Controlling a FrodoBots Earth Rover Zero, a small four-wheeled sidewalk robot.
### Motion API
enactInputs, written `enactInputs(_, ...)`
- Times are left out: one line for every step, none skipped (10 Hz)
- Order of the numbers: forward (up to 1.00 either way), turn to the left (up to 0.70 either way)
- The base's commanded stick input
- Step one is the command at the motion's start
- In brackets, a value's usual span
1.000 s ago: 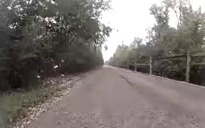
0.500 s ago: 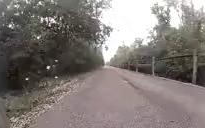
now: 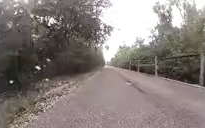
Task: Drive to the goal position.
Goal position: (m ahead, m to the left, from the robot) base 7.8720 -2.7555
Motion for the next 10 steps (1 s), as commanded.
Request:
enactInputs(0.70,0.23)
enactInputs(0.70,0.22)
enactInputs(0.70,0.01)
enactInputs(0.70,0.00)
enactInputs(0.70,0.00)
enactInputs(0.70,0.00)
enactInputs(0.70,0.00)
enactInputs(0.70,0.00)
enactInputs(0.70,0.00)
enactInputs(0.70,-0.04)
